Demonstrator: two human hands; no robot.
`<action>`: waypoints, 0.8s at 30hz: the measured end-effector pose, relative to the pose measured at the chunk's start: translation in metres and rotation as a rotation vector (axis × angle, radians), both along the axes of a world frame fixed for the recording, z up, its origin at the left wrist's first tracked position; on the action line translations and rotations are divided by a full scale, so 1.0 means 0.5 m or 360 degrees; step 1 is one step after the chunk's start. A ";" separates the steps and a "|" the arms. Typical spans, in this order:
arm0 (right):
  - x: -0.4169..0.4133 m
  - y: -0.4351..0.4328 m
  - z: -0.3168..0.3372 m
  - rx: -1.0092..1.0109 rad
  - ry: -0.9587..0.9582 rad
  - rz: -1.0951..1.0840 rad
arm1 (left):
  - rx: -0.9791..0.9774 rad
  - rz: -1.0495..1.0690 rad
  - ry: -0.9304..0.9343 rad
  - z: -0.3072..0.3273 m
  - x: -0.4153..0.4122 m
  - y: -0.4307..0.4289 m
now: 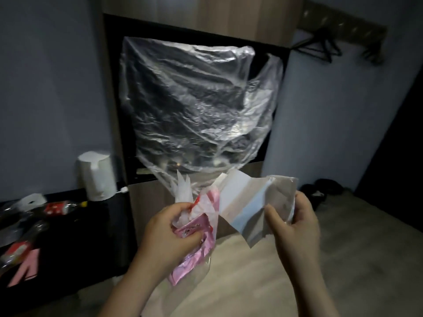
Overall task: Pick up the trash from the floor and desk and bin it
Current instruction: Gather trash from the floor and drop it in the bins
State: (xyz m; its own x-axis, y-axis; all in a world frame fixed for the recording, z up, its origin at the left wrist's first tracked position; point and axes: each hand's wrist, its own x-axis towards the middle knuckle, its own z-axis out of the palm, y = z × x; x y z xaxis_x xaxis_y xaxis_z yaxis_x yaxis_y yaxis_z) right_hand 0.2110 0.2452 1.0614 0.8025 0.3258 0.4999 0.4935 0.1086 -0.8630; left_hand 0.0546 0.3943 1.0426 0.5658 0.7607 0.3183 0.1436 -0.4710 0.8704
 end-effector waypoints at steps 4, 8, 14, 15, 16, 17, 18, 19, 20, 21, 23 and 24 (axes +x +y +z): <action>0.104 -0.110 -0.004 0.0031 0.0006 -0.0309 | 0.0031 -0.0289 -0.0010 0.005 0.164 -0.053; 0.176 -0.182 -0.018 0.0013 0.0057 -0.0590 | 0.0062 -0.0552 -0.0003 -0.006 0.298 -0.082; 0.267 -0.199 -0.045 -0.0066 0.0122 -0.0893 | 0.0034 -0.0829 0.0013 -0.041 0.461 -0.059; 0.283 -0.189 -0.049 -0.0068 0.0125 -0.0927 | 0.0035 -0.0867 0.0010 -0.046 0.486 -0.044; 0.299 -0.176 -0.052 -0.0064 0.0121 -0.0954 | 0.0042 -0.0900 0.0009 -0.048 0.510 -0.028; 0.314 -0.159 -0.054 -0.0054 0.0119 -0.0981 | 0.0048 -0.0929 0.0010 -0.049 0.533 -0.009; 0.330 -0.140 -0.054 -0.0048 0.0114 -0.1009 | 0.0056 -0.0950 0.0005 -0.047 0.557 0.014; 0.347 -0.118 -0.053 -0.0046 0.0109 -0.1030 | 0.0066 -0.0958 -0.0007 -0.044 0.581 0.039; 0.363 -0.096 -0.051 -0.0050 0.0112 -0.1041 | 0.0069 -0.0959 -0.0012 -0.041 0.604 0.064; 0.380 -0.075 -0.048 -0.0057 0.0119 -0.1046 | 0.0064 -0.0958 -0.0007 -0.039 0.627 0.089; 0.415 -0.036 -0.043 -0.0087 0.0133 -0.1065 | 0.0060 -0.0968 0.0025 -0.036 0.673 0.136; 0.431 -0.019 -0.041 -0.0101 0.0143 -0.1083 | 0.0064 -0.0979 0.0043 -0.036 0.695 0.156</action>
